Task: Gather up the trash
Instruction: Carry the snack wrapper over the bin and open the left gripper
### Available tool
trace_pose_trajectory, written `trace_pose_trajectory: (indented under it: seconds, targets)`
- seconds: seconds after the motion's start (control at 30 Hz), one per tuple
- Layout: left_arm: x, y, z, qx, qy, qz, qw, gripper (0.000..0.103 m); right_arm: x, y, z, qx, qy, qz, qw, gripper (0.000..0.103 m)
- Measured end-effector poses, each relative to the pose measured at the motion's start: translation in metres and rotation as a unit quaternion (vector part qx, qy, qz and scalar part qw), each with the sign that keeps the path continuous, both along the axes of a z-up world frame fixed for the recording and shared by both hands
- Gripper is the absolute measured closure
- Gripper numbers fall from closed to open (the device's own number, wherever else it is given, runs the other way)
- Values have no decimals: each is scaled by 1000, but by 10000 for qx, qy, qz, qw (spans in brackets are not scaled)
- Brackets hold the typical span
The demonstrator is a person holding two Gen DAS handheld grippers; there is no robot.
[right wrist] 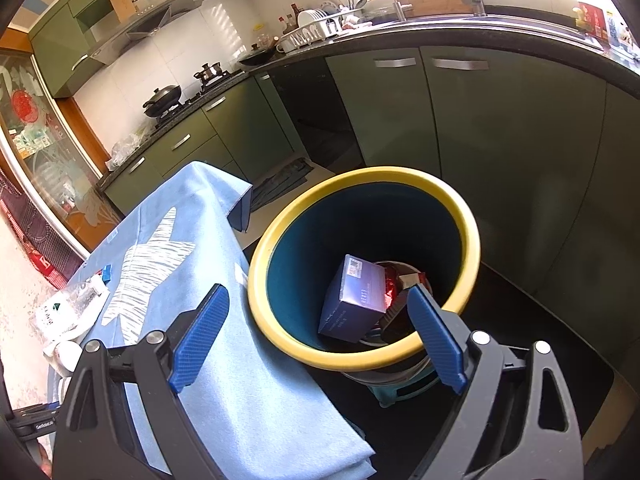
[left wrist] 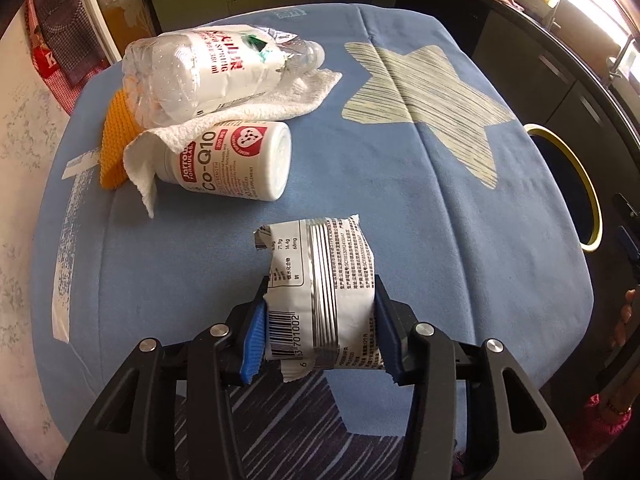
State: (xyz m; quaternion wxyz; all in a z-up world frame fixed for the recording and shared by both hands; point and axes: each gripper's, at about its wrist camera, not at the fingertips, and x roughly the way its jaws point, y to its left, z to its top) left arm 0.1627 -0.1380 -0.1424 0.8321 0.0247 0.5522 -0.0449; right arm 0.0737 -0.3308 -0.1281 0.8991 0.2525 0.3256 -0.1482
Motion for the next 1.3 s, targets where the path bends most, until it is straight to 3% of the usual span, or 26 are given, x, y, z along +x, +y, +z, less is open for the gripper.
trace_pose_trajectory:
  seconds: [0.23, 0.47, 0.67, 0.73, 0.83, 0.93, 1.07, 1.3]
  targets:
    - [0, -75, 27, -234, -195, -1133, 9931, 56, -19, -17, 2, -81, -20, -306, 9995, 17]
    - [25, -207, 43, -680, -250, -2469, 9663, 56, -49, -43, 8, -303, 47, -836, 9960, 17]
    - [51, -305, 34, -884, -20, -3053, 9481, 56, -59, -58, 4, -301, 197, -1068, 9936, 17]
    - [68, -337, 26, -788, 29, -3082, 9480, 53, -60, -59, 2, -292, 238, -1091, 9933, 17]
    - [91, -365, 14, -806, 115, -3075, 9480, 36, -58, -60, 3, -324, 301, -1093, 9930, 17]
    - [106, -376, 13, -857, 5, -2984, 9506, 35, -55, -60, 4, -377, 343, -1093, 9927, 17]
    - [105, -357, 21, -986, -118, -2901, 9518, 30, -48, -56, 4, -418, 385, -1033, 9930, 17]
    - [64, -261, 39, -1318, -642, -2726, 9509, 23, -25, -34, 1, -464, 500, -684, 9953, 17]
